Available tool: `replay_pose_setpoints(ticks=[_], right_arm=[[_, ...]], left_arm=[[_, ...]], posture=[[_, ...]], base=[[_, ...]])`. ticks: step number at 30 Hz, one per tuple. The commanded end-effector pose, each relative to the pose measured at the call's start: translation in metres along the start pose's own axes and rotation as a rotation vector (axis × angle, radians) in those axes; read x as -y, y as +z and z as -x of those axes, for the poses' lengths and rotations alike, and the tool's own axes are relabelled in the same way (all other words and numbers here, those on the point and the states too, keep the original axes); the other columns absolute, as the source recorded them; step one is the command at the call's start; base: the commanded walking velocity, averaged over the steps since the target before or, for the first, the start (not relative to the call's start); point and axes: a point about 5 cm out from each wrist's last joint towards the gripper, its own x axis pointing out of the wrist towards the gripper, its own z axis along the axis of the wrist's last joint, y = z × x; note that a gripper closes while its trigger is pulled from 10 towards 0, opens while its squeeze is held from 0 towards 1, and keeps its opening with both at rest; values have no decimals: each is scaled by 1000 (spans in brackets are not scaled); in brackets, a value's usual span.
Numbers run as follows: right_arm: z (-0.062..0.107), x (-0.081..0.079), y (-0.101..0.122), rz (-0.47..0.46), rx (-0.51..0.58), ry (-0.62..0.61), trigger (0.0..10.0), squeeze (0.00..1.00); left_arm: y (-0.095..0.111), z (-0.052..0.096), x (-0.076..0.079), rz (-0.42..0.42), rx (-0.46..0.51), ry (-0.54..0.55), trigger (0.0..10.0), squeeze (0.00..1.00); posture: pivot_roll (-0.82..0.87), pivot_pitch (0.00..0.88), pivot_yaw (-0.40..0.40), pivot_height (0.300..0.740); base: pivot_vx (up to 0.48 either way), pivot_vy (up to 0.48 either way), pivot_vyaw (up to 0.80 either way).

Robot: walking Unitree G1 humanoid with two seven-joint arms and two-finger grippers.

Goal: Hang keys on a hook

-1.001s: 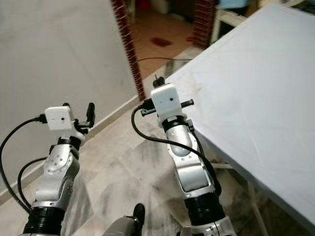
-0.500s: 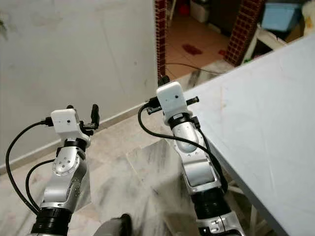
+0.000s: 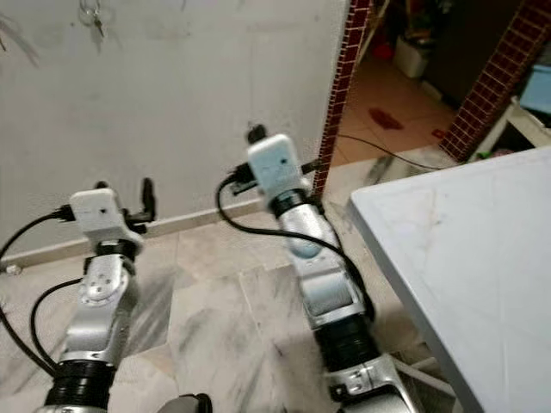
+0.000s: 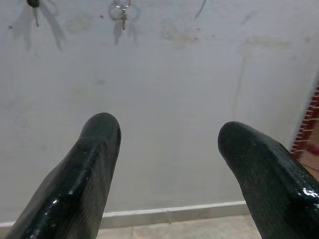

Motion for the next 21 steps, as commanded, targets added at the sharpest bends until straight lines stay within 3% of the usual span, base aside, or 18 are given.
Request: replay_pose_setpoints(ticks=[1,13,21], right_arm=[[2,5,-1,0,5,-29,10000,0],[7,17,-9,-37,-22,-148,10000,0],[7,15,-9,-50,-20,-159,10000,0]], left_arm=[[0,0,7,7,-5,-42,10000,0],[3,-2,16,1,-4,-147,10000,0],[5,-2,13,-1,-4,-163,10000,0]], posture=[[-18,96,-13,740],[-29,118,55,740],[-18,124,65,740]], base=[[0,0,0],[0,0,0],[199,0,0]])
